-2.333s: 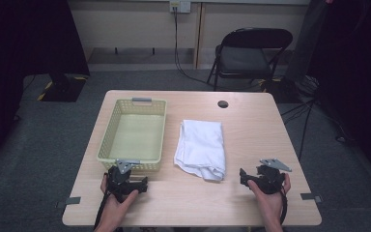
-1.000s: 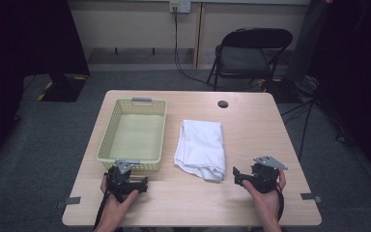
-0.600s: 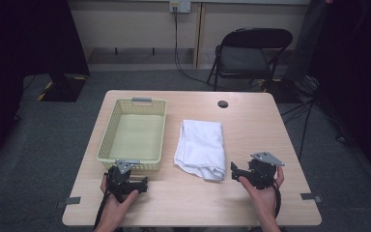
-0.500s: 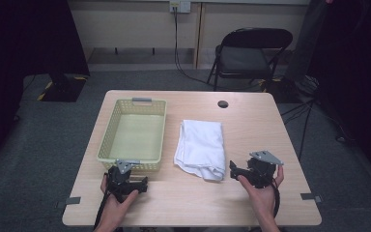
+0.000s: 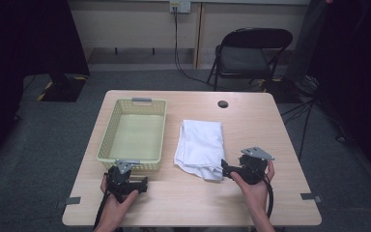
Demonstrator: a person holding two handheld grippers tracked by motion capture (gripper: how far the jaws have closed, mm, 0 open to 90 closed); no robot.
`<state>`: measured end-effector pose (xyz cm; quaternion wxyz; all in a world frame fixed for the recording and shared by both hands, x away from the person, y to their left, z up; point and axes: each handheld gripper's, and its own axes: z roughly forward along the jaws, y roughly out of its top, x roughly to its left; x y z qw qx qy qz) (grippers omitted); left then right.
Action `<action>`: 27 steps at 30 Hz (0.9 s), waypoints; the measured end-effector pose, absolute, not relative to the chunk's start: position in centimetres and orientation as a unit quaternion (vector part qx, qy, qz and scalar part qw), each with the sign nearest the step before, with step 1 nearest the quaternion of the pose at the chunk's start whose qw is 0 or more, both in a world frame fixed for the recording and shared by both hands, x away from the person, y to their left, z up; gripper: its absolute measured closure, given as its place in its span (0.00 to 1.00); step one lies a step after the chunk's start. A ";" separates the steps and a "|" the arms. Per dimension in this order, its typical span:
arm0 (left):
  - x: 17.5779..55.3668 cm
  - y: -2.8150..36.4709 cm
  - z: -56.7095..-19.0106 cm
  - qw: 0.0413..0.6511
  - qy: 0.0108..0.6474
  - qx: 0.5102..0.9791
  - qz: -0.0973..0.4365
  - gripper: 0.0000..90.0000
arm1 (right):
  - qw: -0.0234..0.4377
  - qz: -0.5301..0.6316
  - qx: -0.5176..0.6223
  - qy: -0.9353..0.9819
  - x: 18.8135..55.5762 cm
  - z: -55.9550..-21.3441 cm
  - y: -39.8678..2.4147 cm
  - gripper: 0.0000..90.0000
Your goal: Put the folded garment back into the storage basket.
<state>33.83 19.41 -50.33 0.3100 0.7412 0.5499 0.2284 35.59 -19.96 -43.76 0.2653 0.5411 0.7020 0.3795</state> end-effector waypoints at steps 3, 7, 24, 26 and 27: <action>33.8 19.4 -50.3 0.310 0.550 0.741 0.228 0.00 | 0.262 0.385 0.535 0.705 35.8 -43.6 -19.7 0.01; 33.8 19.4 -50.3 0.310 0.550 0.741 0.228 0.00 | 0.271 0.387 0.529 0.705 36.1 -43.2 -19.2 0.01; 33.8 19.4 -50.3 0.310 0.549 0.742 0.228 0.00 | 0.253 0.404 0.519 0.709 38.2 -41.6 -17.4 0.01; 33.8 19.4 -50.3 0.311 0.549 0.742 0.228 0.00 | 0.251 0.407 0.516 0.711 38.5 -41.4 -17.2 0.01; 33.8 19.4 -50.3 0.311 0.549 0.742 0.228 0.00 | 0.251 0.409 0.514 0.711 38.6 -41.3 -17.0 0.01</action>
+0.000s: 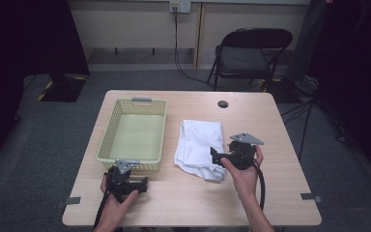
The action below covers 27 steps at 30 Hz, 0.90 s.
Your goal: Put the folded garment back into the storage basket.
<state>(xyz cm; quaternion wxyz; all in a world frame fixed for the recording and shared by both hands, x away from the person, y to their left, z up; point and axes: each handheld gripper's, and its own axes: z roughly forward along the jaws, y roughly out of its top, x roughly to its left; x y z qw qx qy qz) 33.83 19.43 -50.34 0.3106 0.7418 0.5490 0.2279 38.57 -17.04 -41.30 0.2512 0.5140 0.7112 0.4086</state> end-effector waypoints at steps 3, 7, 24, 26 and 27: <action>33.8 19.4 -50.3 0.311 0.548 0.742 0.228 0.00 | 0.249 0.411 0.512 0.712 38.9 -41.0 -16.7 0.01; 33.8 19.4 -50.3 0.311 0.548 0.742 0.228 0.00 | 0.247 0.414 0.509 0.713 39.4 -40.6 -16.5 0.01; 33.8 19.5 -50.3 0.311 0.548 0.743 0.227 0.00 | 0.236 0.422 0.503 0.717 41.7 -39.6 -15.5 0.00; 33.8 19.5 -50.3 0.311 0.548 0.743 0.227 0.00 | 0.236 0.421 0.501 0.718 42.1 -39.5 -15.3 0.00; 33.8 19.5 -50.3 0.311 0.548 0.743 0.227 0.00 | 0.237 0.420 0.501 0.719 42.2 -39.4 -15.2 0.01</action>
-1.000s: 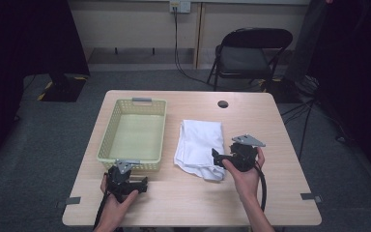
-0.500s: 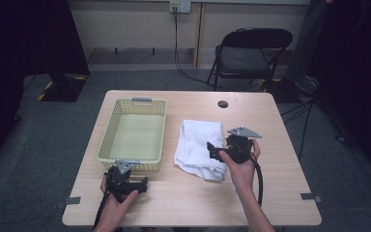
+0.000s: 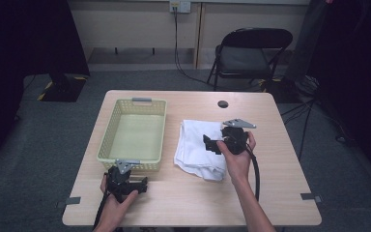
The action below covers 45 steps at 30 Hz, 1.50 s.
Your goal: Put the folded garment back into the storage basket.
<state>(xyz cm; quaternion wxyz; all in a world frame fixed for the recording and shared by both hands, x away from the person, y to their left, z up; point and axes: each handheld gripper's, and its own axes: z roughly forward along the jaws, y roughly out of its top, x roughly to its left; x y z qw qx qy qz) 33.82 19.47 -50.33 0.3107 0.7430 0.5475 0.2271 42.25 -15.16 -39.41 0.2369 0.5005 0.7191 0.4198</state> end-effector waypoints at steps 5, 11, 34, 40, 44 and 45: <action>33.8 19.5 -50.3 0.311 0.547 0.743 0.227 0.00 | 0.235 0.418 0.499 0.722 43.1 -39.2 -14.5 0.01; 33.8 19.5 -50.3 0.311 0.547 0.744 0.227 0.00 | 0.228 0.412 0.496 0.730 44.4 -39.5 -13.4 0.01; 33.8 19.5 -50.3 0.311 0.547 0.744 0.227 0.00 | 0.180 0.339 0.530 0.756 48.2 -45.9 -11.8 0.01; 33.8 19.5 -50.3 0.311 0.547 0.744 0.227 0.00 | 0.173 0.321 0.533 0.764 48.4 -47.3 -11.5 0.02; 33.8 19.5 -50.3 0.311 0.547 0.744 0.227 0.00 | 0.172 0.310 0.533 0.768 48.4 -48.0 -11.2 0.02; 33.8 19.5 -50.3 0.311 0.547 0.744 0.227 0.00 | 0.173 0.306 0.533 0.769 48.5 -48.1 -11.1 0.02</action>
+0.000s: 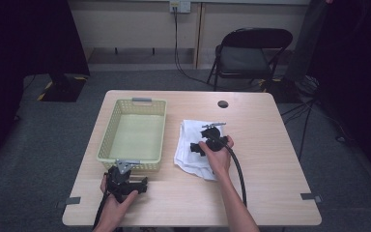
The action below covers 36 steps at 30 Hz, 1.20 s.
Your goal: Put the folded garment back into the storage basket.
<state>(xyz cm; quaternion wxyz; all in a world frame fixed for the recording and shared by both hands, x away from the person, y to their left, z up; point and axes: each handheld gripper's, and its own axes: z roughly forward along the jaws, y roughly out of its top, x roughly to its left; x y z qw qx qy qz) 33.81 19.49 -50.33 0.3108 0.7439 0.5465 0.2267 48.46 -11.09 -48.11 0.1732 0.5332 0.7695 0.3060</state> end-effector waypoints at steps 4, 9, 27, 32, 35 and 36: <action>33.8 19.5 -50.3 0.311 0.546 0.744 0.227 0.00 | 0.178 0.293 0.536 0.771 48.5 -48.4 -10.9 0.02; 33.8 19.5 -50.3 0.311 0.547 0.744 0.227 0.00 | 0.186 0.270 0.537 0.778 48.6 -48.9 -10.6 0.01; 33.8 19.5 -50.3 0.311 0.545 0.745 0.226 0.00 | 0.199 0.273 0.529 0.778 48.2 -49.2 -10.5 0.01; 33.8 19.5 -50.3 0.311 0.545 0.745 0.226 0.00 | 0.196 0.275 0.528 0.779 48.1 -49.2 -10.6 0.01; 33.8 19.5 -50.3 0.311 0.545 0.745 0.226 0.00 | 0.195 0.279 0.525 0.780 48.1 -49.3 -10.7 0.01; 33.8 19.5 -50.3 0.311 0.545 0.745 0.226 0.00 | 0.195 0.281 0.525 0.779 48.1 -49.3 -10.7 0.01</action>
